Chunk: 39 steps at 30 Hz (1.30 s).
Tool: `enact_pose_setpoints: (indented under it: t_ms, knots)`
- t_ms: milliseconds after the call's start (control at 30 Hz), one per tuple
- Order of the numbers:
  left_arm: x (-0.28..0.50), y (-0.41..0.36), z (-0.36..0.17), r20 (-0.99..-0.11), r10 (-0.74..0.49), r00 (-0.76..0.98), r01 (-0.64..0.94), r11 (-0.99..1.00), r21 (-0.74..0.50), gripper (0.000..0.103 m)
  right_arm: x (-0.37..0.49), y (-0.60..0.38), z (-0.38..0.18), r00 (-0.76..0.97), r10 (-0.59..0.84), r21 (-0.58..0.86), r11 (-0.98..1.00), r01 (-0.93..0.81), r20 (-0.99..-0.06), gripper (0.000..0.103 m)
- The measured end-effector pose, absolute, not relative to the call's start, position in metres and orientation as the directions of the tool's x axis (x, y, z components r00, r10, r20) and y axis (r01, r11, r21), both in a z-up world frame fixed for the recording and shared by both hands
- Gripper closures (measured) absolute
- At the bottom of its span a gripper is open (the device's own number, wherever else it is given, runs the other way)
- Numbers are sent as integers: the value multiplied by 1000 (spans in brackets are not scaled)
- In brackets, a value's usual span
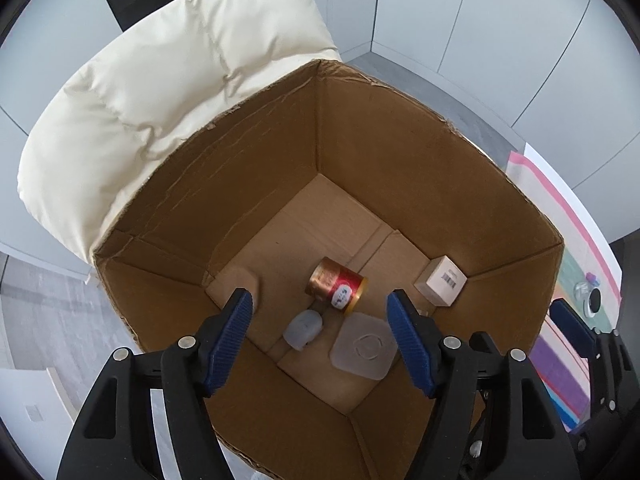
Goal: Organize objects
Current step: 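Open the left tool over the box while the right tool drops the bottle, then withdraw both tools from the box back toward the cloth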
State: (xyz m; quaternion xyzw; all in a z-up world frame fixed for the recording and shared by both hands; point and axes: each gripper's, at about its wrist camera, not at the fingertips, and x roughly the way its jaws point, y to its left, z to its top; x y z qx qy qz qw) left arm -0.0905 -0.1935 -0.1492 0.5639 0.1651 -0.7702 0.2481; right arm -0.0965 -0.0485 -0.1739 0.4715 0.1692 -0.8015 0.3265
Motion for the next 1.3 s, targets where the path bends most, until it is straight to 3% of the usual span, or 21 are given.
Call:
enact_pose_setpoints:
  t_ms: [567,933,1300]
  knots:
    - [-79,-131,-128,-931,-189,-312,434,-900,37,32,-94,24,-156,-388,-321,31,-803,595,-864,20]
    - [-37,-68,-102,-889,-212,-406,332,-940,73,31,-56,82,-142,-396,-310,54,-840,541,-864,20]
    - [-4,-45,-108,-899,-196,-392,318,-946,68,31,-16,112,-146,-366,-322,86,-841,535,-873,20]
